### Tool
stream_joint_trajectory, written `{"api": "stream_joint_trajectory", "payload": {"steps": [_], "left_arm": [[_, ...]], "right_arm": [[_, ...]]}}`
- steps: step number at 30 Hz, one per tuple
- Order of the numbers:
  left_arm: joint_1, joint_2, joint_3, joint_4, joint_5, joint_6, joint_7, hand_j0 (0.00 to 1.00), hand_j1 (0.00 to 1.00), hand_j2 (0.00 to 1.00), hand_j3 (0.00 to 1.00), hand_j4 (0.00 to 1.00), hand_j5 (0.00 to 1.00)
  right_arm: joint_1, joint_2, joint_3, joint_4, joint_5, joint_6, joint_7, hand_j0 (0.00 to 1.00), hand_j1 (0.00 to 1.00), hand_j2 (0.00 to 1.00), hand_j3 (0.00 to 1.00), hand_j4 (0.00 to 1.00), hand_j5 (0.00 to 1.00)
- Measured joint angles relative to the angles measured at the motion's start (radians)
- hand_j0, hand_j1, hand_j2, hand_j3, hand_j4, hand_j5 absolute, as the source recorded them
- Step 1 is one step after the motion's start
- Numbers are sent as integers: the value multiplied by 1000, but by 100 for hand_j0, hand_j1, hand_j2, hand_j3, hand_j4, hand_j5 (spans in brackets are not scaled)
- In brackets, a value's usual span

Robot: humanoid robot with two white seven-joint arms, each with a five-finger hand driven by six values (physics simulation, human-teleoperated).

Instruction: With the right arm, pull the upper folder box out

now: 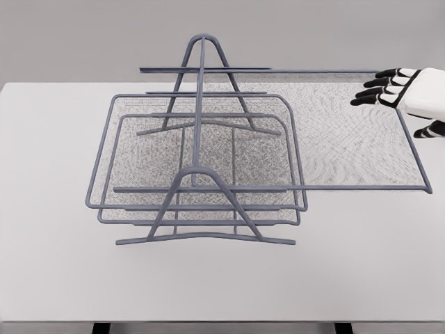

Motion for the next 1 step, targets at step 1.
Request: {"api": "stream_joint_trajectory", "payload": {"steps": [1], "left_arm": [[0, 0, 0, 0, 0, 0, 0, 100, 100, 100, 100, 100, 100]], "right_arm": [[-2, 1, 0, 0, -2, 0, 0, 100, 100, 100, 100, 100, 100]]}}
